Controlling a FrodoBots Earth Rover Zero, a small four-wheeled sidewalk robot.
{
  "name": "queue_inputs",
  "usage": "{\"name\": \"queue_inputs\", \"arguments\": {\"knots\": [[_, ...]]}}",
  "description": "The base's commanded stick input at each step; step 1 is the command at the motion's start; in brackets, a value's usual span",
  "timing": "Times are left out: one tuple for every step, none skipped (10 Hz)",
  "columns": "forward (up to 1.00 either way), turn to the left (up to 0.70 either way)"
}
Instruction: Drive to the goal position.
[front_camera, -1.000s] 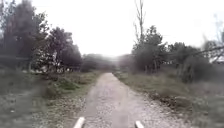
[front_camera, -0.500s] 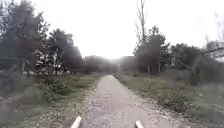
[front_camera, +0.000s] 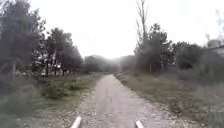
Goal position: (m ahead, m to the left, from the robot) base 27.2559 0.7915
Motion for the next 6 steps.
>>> {"name": "queue_inputs", "arguments": {"knots": [[0.7,0.0],[0.7,0.0],[0.7,0.0],[0.7,0.0],[0.7,0.0],[0.7,0.0]]}}
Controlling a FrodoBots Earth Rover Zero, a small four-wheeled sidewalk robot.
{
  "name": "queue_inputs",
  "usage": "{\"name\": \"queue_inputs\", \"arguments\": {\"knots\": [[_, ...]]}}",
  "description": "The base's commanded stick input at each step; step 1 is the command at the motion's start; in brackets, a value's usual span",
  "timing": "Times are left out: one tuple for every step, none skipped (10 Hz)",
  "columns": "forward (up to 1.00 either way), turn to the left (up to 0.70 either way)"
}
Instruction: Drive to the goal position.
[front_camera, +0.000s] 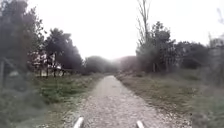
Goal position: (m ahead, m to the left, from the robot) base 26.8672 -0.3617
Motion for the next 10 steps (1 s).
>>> {"name": "queue_inputs", "arguments": {"knots": [[0.7,0.0],[0.7,0.0],[0.7,0.0],[0.7,0.0],[0.7,0.0],[0.7,0.0],[0.7,0.0],[0.7,0.0],[0.7,0.0],[0.7,0.0]]}}
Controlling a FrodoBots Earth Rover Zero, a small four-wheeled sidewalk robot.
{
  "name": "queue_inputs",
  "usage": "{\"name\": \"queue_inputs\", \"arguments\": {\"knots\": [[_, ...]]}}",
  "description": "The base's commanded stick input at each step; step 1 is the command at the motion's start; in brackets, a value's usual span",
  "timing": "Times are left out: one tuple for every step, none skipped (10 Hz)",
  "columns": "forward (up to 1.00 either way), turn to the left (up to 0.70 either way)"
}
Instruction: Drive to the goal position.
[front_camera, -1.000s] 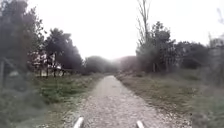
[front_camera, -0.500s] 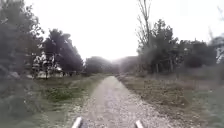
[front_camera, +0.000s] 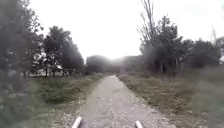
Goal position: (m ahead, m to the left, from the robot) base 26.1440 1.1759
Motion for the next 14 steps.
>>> {"name": "queue_inputs", "arguments": {"knots": [[0.7,0.0],[0.7,0.0],[0.7,0.0],[0.7,0.0],[0.7,0.0],[0.7,0.0],[0.7,0.0],[0.7,0.0],[0.7,0.0],[0.7,0.0],[0.7,0.0],[0.7,0.0],[0.7,0.0],[0.7,0.0]]}}
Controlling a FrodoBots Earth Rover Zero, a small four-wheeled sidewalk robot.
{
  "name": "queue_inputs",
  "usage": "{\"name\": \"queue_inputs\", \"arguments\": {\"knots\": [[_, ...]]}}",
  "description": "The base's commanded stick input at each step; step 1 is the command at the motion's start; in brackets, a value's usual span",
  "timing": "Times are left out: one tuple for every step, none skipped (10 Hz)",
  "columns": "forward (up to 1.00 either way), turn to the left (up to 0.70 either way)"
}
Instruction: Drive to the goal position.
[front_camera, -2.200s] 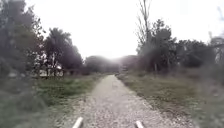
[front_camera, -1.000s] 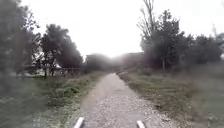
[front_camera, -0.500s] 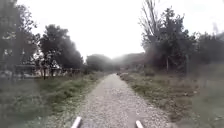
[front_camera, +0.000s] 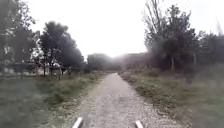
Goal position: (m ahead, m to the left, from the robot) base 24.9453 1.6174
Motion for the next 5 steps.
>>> {"name": "queue_inputs", "arguments": {"knots": [[0.7,0.0],[0.7,0.0],[0.7,0.0],[0.7,0.0],[0.7,0.0]]}}
